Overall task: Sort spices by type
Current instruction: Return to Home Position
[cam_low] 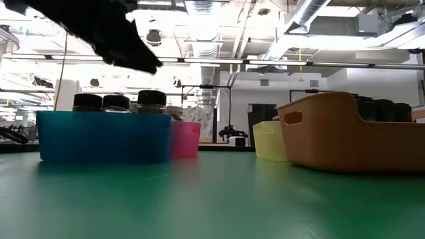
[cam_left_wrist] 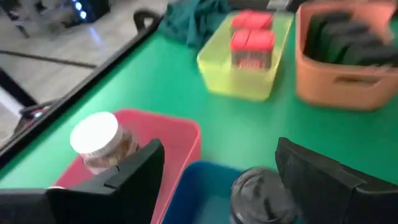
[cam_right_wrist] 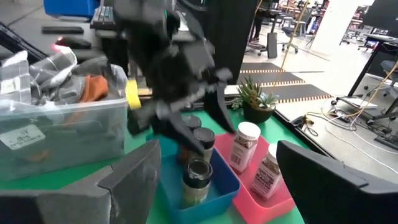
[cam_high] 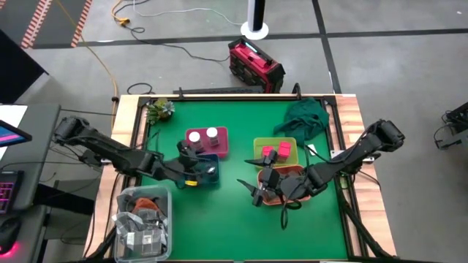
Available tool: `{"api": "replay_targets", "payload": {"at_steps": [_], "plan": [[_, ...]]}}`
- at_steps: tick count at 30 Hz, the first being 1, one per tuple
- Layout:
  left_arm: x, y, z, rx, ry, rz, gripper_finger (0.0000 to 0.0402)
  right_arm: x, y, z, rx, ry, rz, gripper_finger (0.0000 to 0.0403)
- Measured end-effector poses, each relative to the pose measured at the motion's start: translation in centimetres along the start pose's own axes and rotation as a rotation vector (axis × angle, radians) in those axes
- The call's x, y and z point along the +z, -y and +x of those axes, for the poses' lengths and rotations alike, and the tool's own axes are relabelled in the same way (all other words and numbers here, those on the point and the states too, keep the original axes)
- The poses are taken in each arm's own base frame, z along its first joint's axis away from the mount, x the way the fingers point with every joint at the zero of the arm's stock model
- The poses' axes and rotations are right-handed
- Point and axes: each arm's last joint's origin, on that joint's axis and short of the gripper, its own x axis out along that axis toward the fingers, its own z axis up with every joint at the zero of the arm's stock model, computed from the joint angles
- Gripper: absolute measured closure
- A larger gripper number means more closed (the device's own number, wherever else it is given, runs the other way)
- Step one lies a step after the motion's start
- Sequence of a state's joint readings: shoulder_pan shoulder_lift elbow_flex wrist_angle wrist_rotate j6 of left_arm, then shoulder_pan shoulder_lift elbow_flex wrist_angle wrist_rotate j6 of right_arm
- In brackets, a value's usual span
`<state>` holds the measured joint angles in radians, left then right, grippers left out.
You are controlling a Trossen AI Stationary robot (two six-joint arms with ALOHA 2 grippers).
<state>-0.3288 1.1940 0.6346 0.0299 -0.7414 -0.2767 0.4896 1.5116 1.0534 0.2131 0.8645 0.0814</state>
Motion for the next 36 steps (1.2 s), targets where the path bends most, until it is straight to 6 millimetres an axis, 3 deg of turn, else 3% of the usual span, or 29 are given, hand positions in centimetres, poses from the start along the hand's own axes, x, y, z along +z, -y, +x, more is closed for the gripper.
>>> {"api": "replay_targets", "payload": {"at_steps": [7, 13, 19, 29, 36], "plan": [[2.1, -0.1, -4.3, -0.122, 0.144, -0.002, 0.0107, -1.1, 0.0, -0.7, -0.021, -0.06, -0.086, 0.0058], [0.5, 0.7, -5.7, -0.178, 0.204, 0.035, 0.0107, -3.5, 2.3, -0.9, -0.056, -0.038, -0.051, 0.0058], [-0.5, 0.2, -5.9, -0.271, 0.261, 0.035, 0.0107, -5.8, 6.4, -2.3, -0.008, 0.051, 0.077, 0.0058], [0.3, -3.8, -3.6, -0.291, 0.307, 0.0, 0.0107, -9.4, 12.5, -2.3, 0.07, 0.112, 0.178, 0.0058], [-2.7, -5.4, -3.5, -0.272, 0.266, -0.041, 0.0115, -11.0, 15.8, -4.8, 0.007, 0.158, 0.195, 0.0058]]}}
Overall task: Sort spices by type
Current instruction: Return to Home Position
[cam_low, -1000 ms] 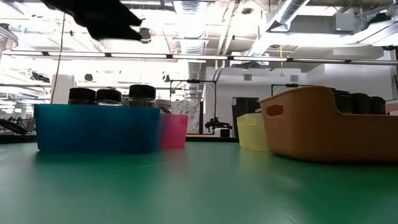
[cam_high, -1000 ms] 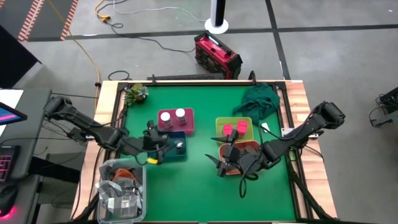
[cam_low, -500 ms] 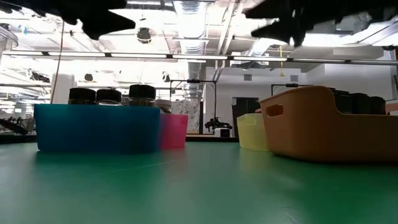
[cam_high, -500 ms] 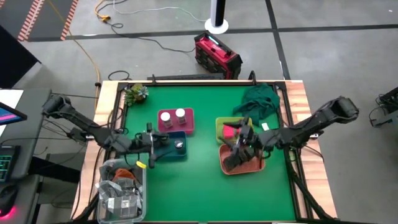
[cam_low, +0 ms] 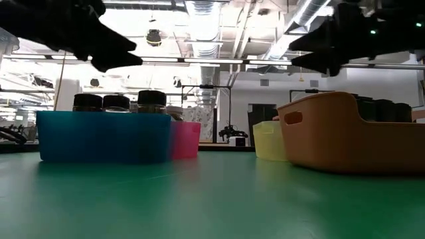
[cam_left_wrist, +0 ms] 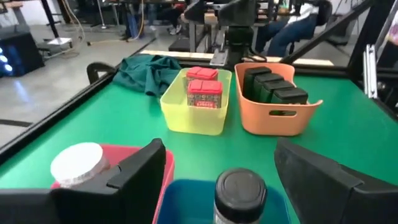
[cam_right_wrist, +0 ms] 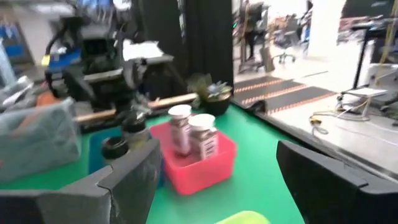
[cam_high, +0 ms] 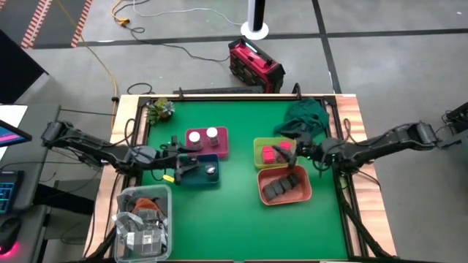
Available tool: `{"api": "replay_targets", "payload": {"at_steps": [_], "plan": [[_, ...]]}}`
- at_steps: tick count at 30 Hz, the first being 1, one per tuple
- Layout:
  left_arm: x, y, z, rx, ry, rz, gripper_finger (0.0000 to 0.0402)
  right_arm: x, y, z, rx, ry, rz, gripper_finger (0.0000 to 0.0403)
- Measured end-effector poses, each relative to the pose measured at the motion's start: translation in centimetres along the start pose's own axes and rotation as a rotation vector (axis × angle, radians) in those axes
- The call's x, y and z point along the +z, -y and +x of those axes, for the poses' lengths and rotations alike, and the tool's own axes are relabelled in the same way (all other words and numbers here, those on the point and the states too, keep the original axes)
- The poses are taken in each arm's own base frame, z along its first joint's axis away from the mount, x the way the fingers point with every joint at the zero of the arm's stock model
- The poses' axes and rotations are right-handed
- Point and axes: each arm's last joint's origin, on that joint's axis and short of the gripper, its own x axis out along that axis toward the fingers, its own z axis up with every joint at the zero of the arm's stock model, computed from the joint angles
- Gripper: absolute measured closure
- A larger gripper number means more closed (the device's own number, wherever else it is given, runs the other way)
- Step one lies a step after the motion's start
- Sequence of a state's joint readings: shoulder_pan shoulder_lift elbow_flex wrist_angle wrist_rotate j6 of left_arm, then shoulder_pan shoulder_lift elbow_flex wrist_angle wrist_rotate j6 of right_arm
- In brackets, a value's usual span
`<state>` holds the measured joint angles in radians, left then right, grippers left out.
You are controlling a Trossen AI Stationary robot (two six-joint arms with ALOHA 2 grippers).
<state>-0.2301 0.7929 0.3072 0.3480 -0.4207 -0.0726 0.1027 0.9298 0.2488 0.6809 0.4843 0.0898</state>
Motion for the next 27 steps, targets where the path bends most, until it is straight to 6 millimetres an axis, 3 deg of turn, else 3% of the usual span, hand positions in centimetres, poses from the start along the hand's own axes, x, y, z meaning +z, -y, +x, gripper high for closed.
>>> {"api": "replay_targets", "payload": {"at_steps": [5, 15, 22, 27], "plan": [[-0.4, -0.7, -1.5, 0.0, 0.021, -0.025, 0.0137, 0.0, 1.7, -2.5, -0.017, 0.062, 0.046, 0.0058], [-1.9, -1.9, -4.1, -0.018, 0.082, -0.055, 0.0161, 0.6, 3.5, -5.3, -0.037, 0.04, 0.042, 0.0058], [-3.5, -1.9, -5.0, -0.172, 0.113, -0.069, 0.0162, 0.9, 4.3, -7.6, 0.029, 0.069, 0.009, 0.0069], [-4.7, -1.5, -5.4, -0.349, 0.151, -0.044, 0.0162, 0.6, 4.9, -8.9, 0.049, 0.061, 0.091, 0.0094]]}}
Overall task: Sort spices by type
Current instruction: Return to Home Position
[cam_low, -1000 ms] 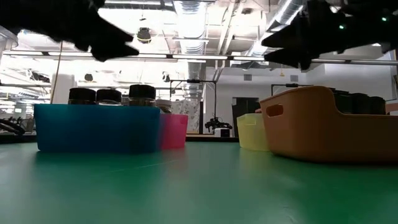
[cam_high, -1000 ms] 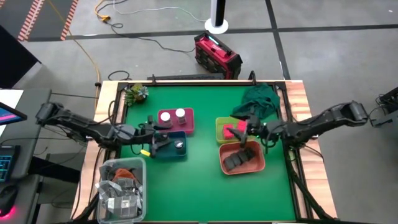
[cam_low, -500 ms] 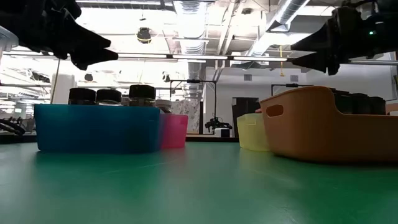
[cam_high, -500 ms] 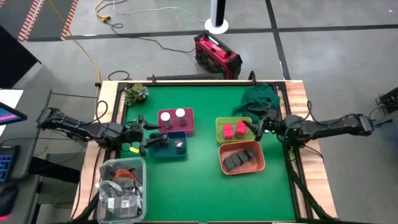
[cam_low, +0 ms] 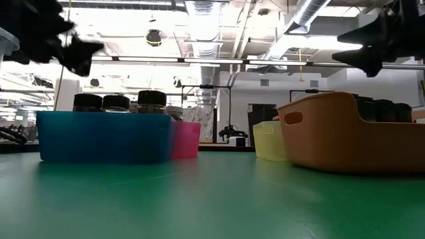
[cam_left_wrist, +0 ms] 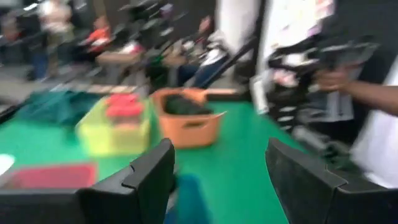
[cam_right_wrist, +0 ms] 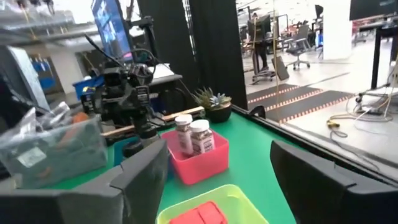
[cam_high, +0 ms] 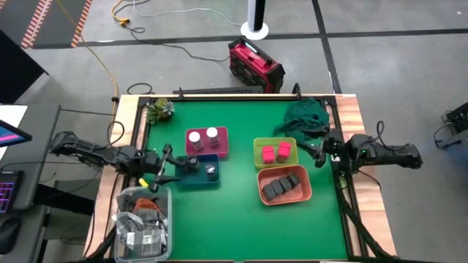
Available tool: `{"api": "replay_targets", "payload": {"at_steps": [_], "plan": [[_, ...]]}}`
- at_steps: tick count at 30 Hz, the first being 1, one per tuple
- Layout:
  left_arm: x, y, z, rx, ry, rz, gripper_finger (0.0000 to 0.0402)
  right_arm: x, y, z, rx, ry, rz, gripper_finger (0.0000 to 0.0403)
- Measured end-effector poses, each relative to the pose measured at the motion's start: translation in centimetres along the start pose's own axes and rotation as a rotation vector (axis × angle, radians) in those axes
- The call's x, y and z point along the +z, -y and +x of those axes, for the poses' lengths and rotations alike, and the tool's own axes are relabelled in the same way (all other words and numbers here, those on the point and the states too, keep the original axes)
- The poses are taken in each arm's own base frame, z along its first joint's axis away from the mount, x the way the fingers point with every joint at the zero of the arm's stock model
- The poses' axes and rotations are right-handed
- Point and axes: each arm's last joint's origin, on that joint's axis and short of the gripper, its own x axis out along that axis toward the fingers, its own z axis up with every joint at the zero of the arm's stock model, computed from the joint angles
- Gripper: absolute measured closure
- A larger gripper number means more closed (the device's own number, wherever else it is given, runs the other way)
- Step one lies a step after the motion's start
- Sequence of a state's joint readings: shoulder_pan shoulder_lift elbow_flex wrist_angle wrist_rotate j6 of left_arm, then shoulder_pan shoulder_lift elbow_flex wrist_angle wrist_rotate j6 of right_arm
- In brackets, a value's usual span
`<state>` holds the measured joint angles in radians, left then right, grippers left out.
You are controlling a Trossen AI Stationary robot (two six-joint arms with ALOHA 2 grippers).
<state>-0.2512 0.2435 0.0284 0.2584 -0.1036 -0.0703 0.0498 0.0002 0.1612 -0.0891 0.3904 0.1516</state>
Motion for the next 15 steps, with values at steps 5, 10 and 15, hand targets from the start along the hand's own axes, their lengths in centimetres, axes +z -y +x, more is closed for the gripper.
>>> {"api": "replay_targets", "payload": {"at_steps": [5, 10, 15], "plan": [[-0.43, 0.34, -0.21, -0.133, -0.005, 0.041, 0.0162, 0.22, 0.02, 0.08, -0.025, 0.02, 0.043, 0.0106], [-0.29, 0.22, -0.27, -0.092, 0.014, 0.058, 0.0162, 0.19, 0.18, 0.0, -0.068, 0.023, 0.069, 0.0107], [-0.85, -0.14, -0.26, 0.02, -0.037, 0.056, 0.0162, 0.15, 0.17, 0.03, -0.07, 0.019, 0.064, 0.0107]]}}
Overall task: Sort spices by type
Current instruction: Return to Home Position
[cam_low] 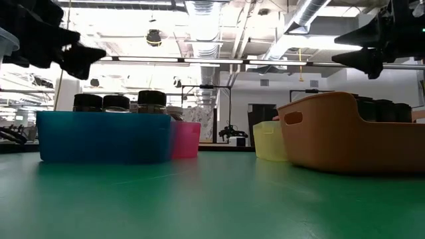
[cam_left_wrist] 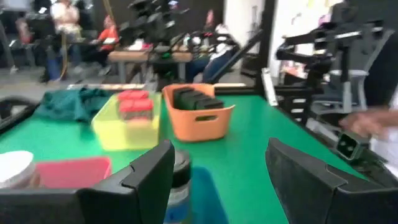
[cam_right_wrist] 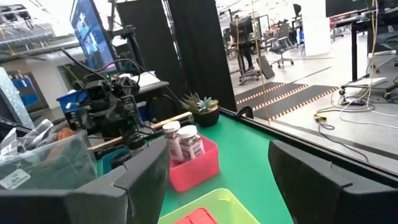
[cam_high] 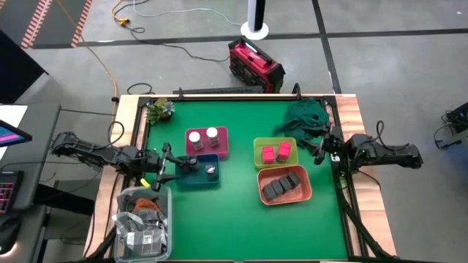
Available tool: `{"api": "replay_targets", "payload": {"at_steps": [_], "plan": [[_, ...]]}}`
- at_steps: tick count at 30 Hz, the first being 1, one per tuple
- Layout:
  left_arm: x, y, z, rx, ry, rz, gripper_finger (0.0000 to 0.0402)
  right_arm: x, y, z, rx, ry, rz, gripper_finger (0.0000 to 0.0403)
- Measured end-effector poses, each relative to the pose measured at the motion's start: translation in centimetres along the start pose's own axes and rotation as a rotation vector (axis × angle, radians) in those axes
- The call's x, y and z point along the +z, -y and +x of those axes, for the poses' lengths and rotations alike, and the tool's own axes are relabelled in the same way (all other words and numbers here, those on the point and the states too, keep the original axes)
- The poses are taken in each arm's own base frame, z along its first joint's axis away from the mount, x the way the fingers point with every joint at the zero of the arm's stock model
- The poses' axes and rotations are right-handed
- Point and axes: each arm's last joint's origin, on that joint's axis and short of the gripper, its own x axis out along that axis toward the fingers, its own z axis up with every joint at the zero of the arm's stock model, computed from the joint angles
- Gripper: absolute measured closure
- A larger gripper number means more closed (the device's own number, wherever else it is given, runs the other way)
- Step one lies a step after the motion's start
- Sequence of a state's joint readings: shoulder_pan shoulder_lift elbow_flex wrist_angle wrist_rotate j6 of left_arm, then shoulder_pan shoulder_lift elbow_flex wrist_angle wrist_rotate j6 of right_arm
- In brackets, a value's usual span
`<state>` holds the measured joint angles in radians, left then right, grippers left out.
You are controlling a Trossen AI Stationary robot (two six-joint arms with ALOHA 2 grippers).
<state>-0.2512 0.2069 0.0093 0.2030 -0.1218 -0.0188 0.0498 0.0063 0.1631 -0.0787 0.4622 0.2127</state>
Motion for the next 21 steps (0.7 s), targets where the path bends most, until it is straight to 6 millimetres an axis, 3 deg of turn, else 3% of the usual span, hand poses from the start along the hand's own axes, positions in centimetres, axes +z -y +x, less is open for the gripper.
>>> {"api": "replay_targets", "payload": {"at_steps": [13, 21], "plan": [[-1.0, -0.1, 0.0, 0.024, -0.101, -0.219, 0.0162, -0.3, 0.1, 0.0, -0.01, -0.027, -0.018, 0.0107], [-1.2, -0.1, -0.1, 0.027, -0.12, -0.243, 0.0162, -0.3, 0.1, 0.0, -0.01, -0.026, -0.017, 0.0107]]}}
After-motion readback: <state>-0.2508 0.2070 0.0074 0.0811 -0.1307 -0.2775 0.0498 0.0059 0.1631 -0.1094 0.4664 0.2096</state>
